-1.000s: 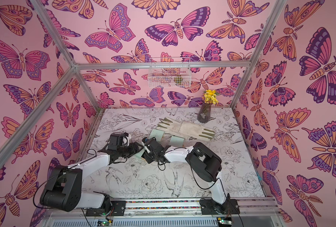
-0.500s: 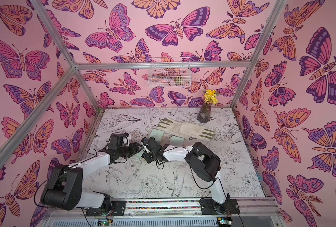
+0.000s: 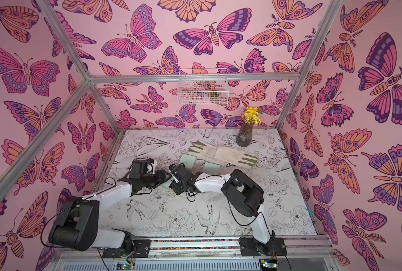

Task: Place the earrings into the drawer-style jewelry box
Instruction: Insert the earring into the inner lining.

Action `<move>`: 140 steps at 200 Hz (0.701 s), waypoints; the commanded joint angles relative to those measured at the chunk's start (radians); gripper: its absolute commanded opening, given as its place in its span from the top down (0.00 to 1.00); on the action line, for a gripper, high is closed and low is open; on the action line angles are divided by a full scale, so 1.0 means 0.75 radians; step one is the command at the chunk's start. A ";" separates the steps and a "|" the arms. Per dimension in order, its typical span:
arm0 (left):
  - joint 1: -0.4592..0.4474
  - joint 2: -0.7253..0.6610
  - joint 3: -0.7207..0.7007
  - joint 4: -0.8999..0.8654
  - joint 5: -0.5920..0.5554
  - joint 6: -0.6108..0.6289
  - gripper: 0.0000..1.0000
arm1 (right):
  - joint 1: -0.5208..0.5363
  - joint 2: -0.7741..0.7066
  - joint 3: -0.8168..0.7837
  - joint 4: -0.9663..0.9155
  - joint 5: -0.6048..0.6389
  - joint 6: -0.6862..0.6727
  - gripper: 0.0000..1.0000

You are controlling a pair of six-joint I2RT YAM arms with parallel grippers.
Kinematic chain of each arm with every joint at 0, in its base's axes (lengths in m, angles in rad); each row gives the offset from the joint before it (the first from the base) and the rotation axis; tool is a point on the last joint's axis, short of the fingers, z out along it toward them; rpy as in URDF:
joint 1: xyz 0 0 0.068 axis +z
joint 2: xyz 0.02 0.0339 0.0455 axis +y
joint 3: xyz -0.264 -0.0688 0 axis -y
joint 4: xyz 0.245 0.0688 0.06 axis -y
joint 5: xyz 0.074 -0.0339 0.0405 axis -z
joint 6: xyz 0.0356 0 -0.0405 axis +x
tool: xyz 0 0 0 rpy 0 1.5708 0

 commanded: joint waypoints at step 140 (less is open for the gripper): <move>0.023 -0.089 0.109 -0.111 -0.030 0.092 0.32 | -0.062 -0.310 -0.113 -0.151 0.175 0.197 0.81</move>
